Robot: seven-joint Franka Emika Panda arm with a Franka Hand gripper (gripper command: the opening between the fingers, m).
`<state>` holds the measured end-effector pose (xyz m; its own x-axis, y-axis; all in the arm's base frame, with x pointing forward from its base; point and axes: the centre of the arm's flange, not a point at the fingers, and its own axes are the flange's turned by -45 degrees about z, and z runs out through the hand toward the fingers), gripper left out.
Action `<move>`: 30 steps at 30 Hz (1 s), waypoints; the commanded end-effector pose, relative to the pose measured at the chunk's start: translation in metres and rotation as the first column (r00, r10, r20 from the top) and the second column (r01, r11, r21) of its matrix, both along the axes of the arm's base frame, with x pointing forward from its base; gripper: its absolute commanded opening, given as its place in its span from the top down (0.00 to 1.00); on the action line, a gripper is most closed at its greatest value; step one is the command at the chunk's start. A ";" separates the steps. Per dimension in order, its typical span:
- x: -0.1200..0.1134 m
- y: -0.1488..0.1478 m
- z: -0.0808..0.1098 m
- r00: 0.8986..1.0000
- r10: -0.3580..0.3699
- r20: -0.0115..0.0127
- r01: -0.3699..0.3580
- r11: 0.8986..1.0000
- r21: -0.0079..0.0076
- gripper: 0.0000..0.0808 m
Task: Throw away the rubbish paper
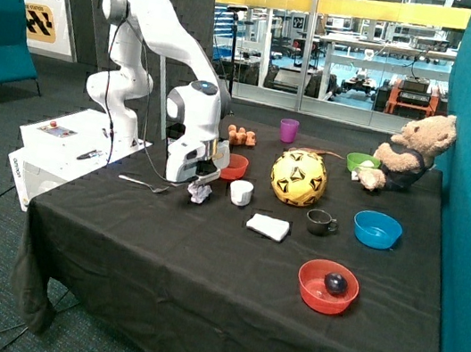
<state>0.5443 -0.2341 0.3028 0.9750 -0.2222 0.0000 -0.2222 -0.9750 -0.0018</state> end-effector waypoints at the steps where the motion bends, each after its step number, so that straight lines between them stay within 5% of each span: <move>1: 0.001 0.008 0.001 1.000 -0.001 0.000 0.001 1.000 -0.002 1.00; 30: 0.019 0.056 0.057 0.995 0.100 0.000 -0.100 0.995 -0.002 1.00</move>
<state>0.5543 -0.1964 0.3378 0.9864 -0.1638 0.0121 -0.1639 -0.9865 0.0009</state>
